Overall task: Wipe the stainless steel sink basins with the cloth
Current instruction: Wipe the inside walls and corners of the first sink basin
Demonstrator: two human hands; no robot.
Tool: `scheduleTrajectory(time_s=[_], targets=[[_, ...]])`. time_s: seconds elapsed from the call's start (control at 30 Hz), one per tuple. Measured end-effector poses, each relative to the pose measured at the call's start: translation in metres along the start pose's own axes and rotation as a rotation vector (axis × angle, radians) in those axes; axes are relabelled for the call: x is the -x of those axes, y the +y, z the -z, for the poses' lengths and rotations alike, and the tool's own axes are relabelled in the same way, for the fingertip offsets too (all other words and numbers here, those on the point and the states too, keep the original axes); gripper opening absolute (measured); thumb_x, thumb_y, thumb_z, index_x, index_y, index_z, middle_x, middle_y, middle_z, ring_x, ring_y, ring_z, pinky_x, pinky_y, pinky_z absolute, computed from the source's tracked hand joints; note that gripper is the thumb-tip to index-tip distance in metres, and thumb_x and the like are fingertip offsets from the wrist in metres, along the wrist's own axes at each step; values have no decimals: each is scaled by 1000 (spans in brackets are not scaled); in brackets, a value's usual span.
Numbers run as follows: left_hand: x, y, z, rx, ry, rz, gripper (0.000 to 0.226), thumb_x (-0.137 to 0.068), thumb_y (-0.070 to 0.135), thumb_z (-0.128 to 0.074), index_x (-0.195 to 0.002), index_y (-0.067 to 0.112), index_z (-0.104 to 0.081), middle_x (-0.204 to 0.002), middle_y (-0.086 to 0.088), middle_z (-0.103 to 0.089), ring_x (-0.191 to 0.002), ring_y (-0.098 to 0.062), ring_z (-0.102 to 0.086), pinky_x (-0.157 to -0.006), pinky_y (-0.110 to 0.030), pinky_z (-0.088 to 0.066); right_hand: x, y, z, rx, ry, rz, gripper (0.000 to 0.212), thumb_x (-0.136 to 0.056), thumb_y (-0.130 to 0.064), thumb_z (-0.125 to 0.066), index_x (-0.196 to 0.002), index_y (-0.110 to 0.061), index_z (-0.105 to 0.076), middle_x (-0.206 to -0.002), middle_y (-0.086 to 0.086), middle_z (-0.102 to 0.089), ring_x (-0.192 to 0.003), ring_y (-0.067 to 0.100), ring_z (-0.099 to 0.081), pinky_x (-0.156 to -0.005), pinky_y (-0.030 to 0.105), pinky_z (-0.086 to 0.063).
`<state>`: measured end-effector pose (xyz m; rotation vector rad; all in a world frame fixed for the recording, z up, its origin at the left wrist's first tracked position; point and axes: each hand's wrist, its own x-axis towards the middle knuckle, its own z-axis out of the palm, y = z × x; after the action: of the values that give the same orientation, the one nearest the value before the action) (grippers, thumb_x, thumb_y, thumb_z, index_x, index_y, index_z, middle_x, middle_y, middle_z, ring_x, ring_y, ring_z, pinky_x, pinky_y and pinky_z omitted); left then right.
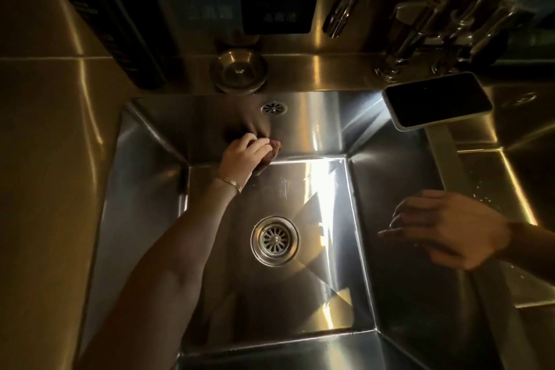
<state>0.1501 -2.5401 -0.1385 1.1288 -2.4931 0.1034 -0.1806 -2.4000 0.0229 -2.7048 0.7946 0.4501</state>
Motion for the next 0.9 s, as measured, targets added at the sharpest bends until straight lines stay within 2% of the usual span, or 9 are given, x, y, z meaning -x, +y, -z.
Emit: scheduleTrajectory(time_s=[0.07, 0.2, 0.27, 0.37, 0.5, 0.6, 0.7, 0.8, 0.9], targets=[[-9, 12, -16, 0, 37, -19, 21, -79, 4, -55, -89, 10, -73, -94, 0, -72, -79, -23, -66, -59, -28, -55, -1, 0, 1, -9, 16, 16, 49, -71, -37, -47, -113, -24, -69, -95, -6, -71, -91, 16, -66, -76, 27, -55], [-34, 29, -34, 12, 150, -141, 25, -95, 12, -45, -97, 17, -69, -101, 5, -69, -87, -15, -55, -67, -26, -52, 1, 1, 0, -34, 14, 18, 50, -71, -35, -51, -117, -23, -67, -95, -6, -69, -93, 16, -65, -75, 27, -53], [-40, 28, -40, -9, 89, -237, 20, -94, 17, -50, -92, 23, -69, -97, 8, -67, -82, -11, -58, -65, -23, -51, 2, 2, -1, -50, 7, 7, 50, -72, -36, -50, -118, -24, -66, -95, -7, -69, -93, 15, -65, -75, 26, -53], [-23, 15, -54, -135, -136, -284, 7, -80, 20, -70, -84, 26, -71, -88, 13, -70, -73, -11, -64, -58, -22, -50, 2, 3, -3, -51, 14, 6, 50, -72, -38, -49, -116, -26, -67, -93, -8, -70, -93, 13, -65, -76, 26, -53], [2, -4, -58, -185, -254, -189, 21, -85, 15, -52, -84, 24, -71, -90, 10, -70, -72, -15, -64, -55, -23, -50, 2, 4, -3, -35, 1, 20, 49, -72, -39, -47, -113, -25, -69, -91, -8, -70, -90, 12, -65, -72, 26, -54], [8, -8, -48, -193, -318, -116, 8, -75, 14, -73, -81, 19, -71, -86, 5, -70, -71, -20, -64, -53, -25, -51, 1, 5, -3, -22, 8, 44, 49, -72, -40, -47, -113, -25, -69, -90, -8, -70, -89, 13, -66, -71, 24, -53], [15, -17, -36, -219, -353, -92, 13, -67, 16, -81, -76, 18, -71, -80, 4, -70, -70, -20, -64, -51, -25, -51, 2, 6, -7, -10, 27, 46, 49, -71, -41, -46, -112, -27, -70, -89, -10, -70, -88, 11, -66, -74, 22, -49], [25, -31, -18, -232, -305, -55, 15, -68, 17, -80, -80, 18, -71, -85, 2, -70, -72, -22, -64, -58, -27, -50, 2, 10, -10, 18, 22, 77, 46, -72, -43, -48, -109, -29, -71, -89, -11, -70, -87, 10, -66, -72, 21, -52], [31, -38, 7, -215, -177, 79, 22, -69, 8, -75, -90, 15, -70, -97, -5, -69, -80, -27, -64, -66, -33, -51, 2, 10, -11, 50, 29, 99, 39, -77, -40, -51, -108, -30, -71, -87, -12, -70, -85, 10, -67, -71, 21, -53]])
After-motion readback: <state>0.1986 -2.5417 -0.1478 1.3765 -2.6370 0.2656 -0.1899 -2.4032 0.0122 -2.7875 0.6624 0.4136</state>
